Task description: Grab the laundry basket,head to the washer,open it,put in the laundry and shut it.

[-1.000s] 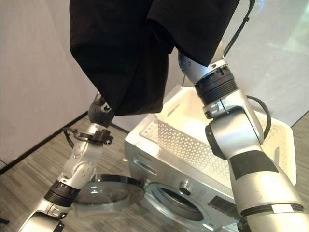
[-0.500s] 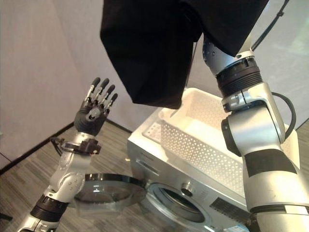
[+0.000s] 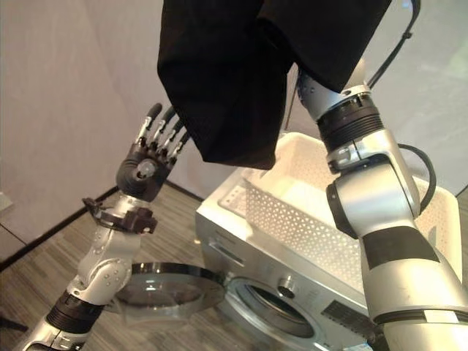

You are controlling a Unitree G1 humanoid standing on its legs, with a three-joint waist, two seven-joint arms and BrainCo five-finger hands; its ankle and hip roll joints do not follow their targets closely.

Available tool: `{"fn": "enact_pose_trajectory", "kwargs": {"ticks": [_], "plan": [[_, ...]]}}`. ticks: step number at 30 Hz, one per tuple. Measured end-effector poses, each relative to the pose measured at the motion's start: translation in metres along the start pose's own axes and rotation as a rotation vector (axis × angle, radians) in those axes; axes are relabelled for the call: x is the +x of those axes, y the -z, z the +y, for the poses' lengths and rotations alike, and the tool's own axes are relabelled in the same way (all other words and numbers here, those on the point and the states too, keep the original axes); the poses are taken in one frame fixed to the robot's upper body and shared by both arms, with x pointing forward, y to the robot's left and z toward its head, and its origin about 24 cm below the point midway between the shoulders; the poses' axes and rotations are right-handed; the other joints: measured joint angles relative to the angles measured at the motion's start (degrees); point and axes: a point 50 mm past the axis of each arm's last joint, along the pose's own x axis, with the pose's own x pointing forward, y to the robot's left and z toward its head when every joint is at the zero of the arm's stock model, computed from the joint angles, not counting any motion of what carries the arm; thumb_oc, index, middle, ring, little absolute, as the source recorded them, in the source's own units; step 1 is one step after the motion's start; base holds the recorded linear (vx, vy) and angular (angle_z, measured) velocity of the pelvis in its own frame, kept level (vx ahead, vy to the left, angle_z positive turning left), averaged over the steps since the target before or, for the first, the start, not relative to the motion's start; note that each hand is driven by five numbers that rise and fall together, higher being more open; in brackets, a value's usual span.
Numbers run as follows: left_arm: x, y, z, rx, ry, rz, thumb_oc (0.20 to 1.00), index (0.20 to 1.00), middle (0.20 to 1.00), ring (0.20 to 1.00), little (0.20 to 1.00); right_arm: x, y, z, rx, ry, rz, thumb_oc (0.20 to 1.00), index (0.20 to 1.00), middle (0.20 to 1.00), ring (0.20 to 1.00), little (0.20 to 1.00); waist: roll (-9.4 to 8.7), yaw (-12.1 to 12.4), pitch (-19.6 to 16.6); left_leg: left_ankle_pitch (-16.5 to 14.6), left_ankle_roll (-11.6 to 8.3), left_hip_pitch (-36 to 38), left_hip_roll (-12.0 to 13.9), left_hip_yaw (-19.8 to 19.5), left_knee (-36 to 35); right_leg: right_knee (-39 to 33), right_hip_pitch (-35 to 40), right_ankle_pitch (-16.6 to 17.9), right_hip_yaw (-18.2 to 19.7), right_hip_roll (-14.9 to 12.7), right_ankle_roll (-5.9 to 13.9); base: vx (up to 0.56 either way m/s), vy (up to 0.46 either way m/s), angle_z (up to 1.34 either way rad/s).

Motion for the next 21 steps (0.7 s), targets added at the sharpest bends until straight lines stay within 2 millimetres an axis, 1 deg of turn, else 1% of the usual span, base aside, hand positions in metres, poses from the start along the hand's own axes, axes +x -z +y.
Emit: {"fn": "enact_pose_trajectory", "kwargs": {"ticks": [5,8,10,11,13,14,16,17,19,21], "plan": [[0.009,0.000,-0.006,0.006,0.006,-0.011,1.000,1.000,1.000,1.000,1.000,-0.010,0.012,0.010,0.034,-0.025,0.035,0.200,0.200,0.200,0.200,0.200,0.28,-0.1,-0.1,0.0,0.00,0.0,0.0,-0.1,0.0,0.0,0.0,0.0,0.0,0.0,0.00,0.00,0.000,0.00],[0.017,0.004,-0.009,0.019,0.018,-0.006,1.000,1.000,1.000,1.000,1.000,-0.017,0.019,0.023,0.070,-0.060,0.051,0.200,0.200,0.200,0.200,0.200,0.53,-0.1,-0.2,0.0,0.00,0.0,0.0,-0.1,0.0,0.0,0.0,0.0,-0.1,0.0,0.00,0.00,0.000,0.00],[0.022,0.007,-0.012,-0.005,0.005,-0.018,1.000,1.000,1.000,1.000,1.000,-0.026,0.024,0.035,0.113,-0.094,0.067,0.200,0.200,0.200,0.200,0.200,0.62,-0.3,-0.2,0.0,0.00,0.0,0.0,0.0,0.0,0.0,-0.1,0.0,0.0,0.0,0.00,0.00,0.000,0.00],[0.025,0.011,-0.015,-0.009,0.011,-0.004,1.000,1.000,1.000,1.000,1.000,-0.039,0.032,0.044,0.160,-0.127,0.088,0.200,0.200,0.200,0.200,0.200,0.74,-0.2,-0.3,0.0,0.00,0.0,0.0,0.0,0.0,0.0,-0.1,0.0,0.1,0.0,0.00,0.00,0.000,0.00],[0.027,0.013,-0.015,-0.009,0.009,0.007,1.000,1.000,1.000,1.000,1.000,-0.051,0.041,0.052,0.170,-0.164,0.117,0.200,0.200,0.200,0.200,0.200,0.83,-0.3,-0.3,0.0,0.00,0.0,0.0,0.1,0.0,0.0,-0.2,0.0,0.1,0.0,0.00,0.00,0.002,-0.02],[0.027,0.013,-0.015,-0.011,0.003,0.006,1.000,1.000,1.000,1.000,1.000,-0.064,0.049,0.061,0.173,-0.216,0.154,0.200,0.200,0.200,0.200,0.200,0.83,-0.3,-0.3,0.0,0.00,0.0,0.0,0.3,0.0,0.0,-0.3,0.0,0.3,0.1,0.00,0.00,0.000,-0.05],[0.027,0.014,-0.015,-0.016,-0.006,0.005,1.000,1.000,1.000,1.000,1.000,-0.074,0.054,0.068,0.156,-0.283,0.174,0.200,0.200,0.200,0.200,0.200,0.82,-0.3,-0.3,0.0,0.00,0.0,0.0,0.4,0.0,0.0,-0.3,0.0,0.4,0.1,0.00,0.00,-0.001,-0.05],[0.027,0.014,-0.015,-0.019,-0.014,0.005,1.000,1.000,1.000,1.000,1.000,-0.082,0.055,0.075,0.163,-0.335,0.185,0.200,0.200,0.200,0.200,0.200,0.80,-0.2,-0.3,0.0,0.00,0.0,0.0,0.6,0.0,0.0,-0.4,0.0,0.6,0.0,0.00,0.00,-0.001,-0.06],[0.027,0.014,-0.014,-0.019,-0.021,0.004,1.000,1.000,1.000,1.000,1.000,-0.088,0.054,0.079,0.177,-0.377,0.192,0.200,0.200,0.200,0.200,0.200,0.77,-0.3,-0.3,0.0,0.03,0.0,0.0,0.9,0.0,0.0,-0.6,0.0,1.0,0.1,0.01,0.00,-0.006,-0.09],[0.027,0.014,-0.014,-0.019,-0.024,0.003,1.000,1.000,1.000,1.000,1.000,-0.090,0.055,0.078,0.166,-0.388,0.190,0.200,0.200,0.200,0.200,0.200,0.69,-0.4,-0.4,0.0,0.04,0.0,0.0,1.1,0.0,0.0,-0.7,0.1,1.2,0.1,0.00,0.00,-0.005,-0.07]]}}
